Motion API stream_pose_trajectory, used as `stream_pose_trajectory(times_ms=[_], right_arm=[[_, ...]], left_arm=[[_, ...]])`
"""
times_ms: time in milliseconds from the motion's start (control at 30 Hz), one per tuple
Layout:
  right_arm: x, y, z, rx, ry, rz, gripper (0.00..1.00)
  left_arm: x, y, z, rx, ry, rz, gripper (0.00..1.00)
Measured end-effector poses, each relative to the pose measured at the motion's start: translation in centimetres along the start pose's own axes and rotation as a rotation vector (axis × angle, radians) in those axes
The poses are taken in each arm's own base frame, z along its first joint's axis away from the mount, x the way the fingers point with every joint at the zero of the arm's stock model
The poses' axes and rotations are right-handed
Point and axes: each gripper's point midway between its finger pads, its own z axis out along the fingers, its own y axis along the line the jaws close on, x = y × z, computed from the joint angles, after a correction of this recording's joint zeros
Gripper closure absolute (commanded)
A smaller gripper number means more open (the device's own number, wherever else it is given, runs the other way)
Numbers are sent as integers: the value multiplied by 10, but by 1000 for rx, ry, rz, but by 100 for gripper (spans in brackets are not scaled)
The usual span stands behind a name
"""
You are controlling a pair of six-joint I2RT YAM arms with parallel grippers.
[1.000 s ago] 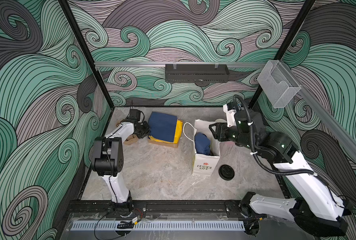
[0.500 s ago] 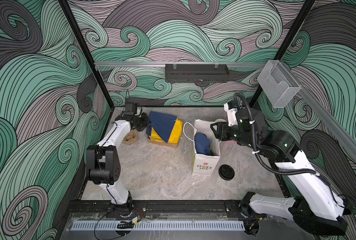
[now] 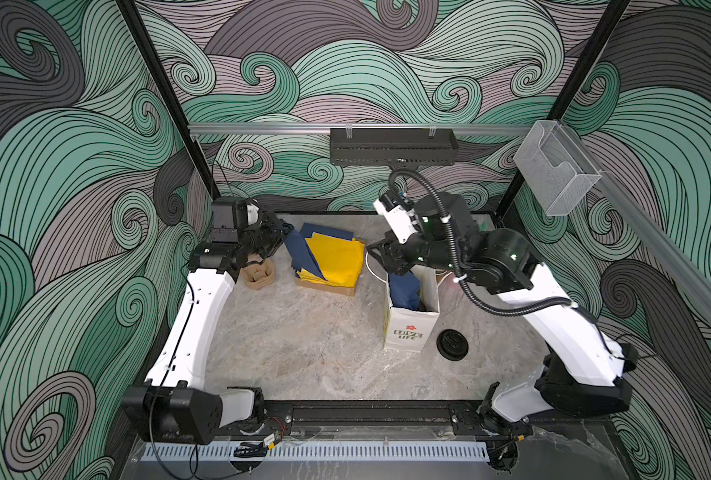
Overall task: Pack the takeout coffee
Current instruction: 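Lift the blue napkin with left while right reaches toward it, then grasp the raised blue napkin with the right gripper while left holds it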
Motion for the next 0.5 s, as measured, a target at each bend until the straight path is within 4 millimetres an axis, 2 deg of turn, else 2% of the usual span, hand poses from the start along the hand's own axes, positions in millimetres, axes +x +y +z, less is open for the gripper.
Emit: stream_pose_trajectory(times_ms=[133,200,333,500], right_arm=[[5,38,49,-92,38,-61,38],[10,51,68,-118,48,-81,38],[16,60,96,-137,52,-121,37],[21,66,114,-158,30,-178,36]], left_arm=[[14,-7,-22,28,-5,-48,100],[22,-8,-30,35,2,-70,100],[41,-9,-42,36,36,-105,100],[59,-7,-58,33,70,-139,100]])
